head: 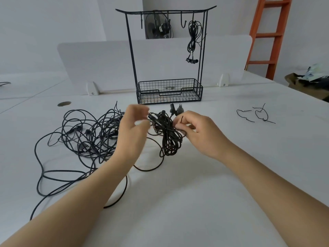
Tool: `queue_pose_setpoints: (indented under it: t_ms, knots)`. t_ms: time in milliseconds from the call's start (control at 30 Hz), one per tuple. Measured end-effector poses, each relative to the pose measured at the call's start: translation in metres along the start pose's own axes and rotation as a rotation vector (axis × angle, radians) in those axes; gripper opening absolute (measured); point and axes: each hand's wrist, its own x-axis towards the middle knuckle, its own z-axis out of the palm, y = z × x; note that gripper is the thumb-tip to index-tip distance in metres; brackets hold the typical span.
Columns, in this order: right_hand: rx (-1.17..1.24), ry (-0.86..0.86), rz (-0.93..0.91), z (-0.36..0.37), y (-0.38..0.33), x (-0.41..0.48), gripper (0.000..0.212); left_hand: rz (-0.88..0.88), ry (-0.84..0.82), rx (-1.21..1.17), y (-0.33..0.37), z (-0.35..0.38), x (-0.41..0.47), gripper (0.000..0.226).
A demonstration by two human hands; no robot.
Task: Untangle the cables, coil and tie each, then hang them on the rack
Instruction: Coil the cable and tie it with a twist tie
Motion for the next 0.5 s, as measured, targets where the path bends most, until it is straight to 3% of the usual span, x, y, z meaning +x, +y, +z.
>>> queue_pose_setpoints:
  t_ms: [33, 100, 167, 233, 333, 433, 500]
  knots:
    - [-0.089, 0.030, -0.081, 0.0020, 0.0021, -0.0004, 0.028, -0.213, 0.032, -0.091, 0.0021, -0.0005, 0.0019, 0.005]
    - [-0.322, 0.098, -0.281, 0.0033, 0.0055, -0.0004, 0.018, -0.558, -0.149, -0.224, 0.0033, -0.0015, 0.0049, 0.030]
    - [-0.559, 0.142, -0.502, 0.0040, 0.0062, 0.0001, 0.022, -0.681, -0.406, -0.352, 0.0030, -0.0008, 0.0029, 0.050]
    - [-0.735, 0.174, -0.691, 0.0039, 0.0034, 0.0005, 0.020, -0.659, -0.522, -0.477, 0.0028, 0.0010, -0.0003, 0.051]
    - [-0.837, 0.219, -0.824, 0.0040, -0.0025, -0.0002, 0.018, -0.560, -0.438, -0.612, -0.0007, 0.0002, 0.0016, 0.026]
    - [-0.824, 0.291, -0.749, 0.0033, -0.0028, 0.0012, 0.018, -0.434, -0.367, -0.692, -0.0002, -0.0019, 0.0044, 0.020]
    - [-0.684, 0.282, -0.612, 0.0050, -0.0024, -0.0002, 0.021, -0.320, -0.315, -0.730, 0.0042, -0.0003, 0.0037, 0.031]
